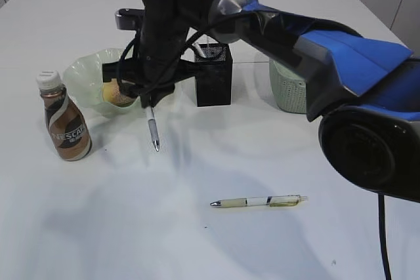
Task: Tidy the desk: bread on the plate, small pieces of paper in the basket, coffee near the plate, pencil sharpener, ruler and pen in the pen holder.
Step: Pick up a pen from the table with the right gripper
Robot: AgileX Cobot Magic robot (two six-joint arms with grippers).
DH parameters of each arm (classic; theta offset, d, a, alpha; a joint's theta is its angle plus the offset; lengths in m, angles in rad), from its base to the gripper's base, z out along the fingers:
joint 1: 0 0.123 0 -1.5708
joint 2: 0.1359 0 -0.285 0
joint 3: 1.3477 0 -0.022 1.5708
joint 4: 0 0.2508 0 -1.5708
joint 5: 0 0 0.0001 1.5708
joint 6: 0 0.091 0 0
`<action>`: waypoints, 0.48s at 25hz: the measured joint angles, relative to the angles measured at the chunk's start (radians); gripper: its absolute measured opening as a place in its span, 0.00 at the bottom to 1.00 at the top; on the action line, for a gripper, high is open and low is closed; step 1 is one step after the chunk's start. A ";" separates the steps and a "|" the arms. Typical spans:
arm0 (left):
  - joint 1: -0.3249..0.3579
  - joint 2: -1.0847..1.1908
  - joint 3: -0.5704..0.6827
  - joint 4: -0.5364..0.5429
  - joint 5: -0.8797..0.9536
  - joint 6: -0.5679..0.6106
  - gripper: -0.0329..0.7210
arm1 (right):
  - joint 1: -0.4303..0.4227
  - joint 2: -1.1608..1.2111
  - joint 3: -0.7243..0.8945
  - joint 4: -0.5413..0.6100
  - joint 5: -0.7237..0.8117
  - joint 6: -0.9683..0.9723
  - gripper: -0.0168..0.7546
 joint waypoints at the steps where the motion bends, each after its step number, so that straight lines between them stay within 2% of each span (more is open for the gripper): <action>1: 0.000 0.000 0.000 0.000 0.000 0.000 0.28 | 0.000 0.000 -0.014 -0.008 0.002 -0.004 0.13; 7: 0.000 0.000 0.000 0.000 0.000 0.000 0.28 | 0.000 0.000 -0.102 -0.068 0.011 -0.018 0.13; 12: 0.000 0.000 0.000 0.000 0.000 0.000 0.28 | 0.000 0.000 -0.209 -0.182 0.016 -0.077 0.13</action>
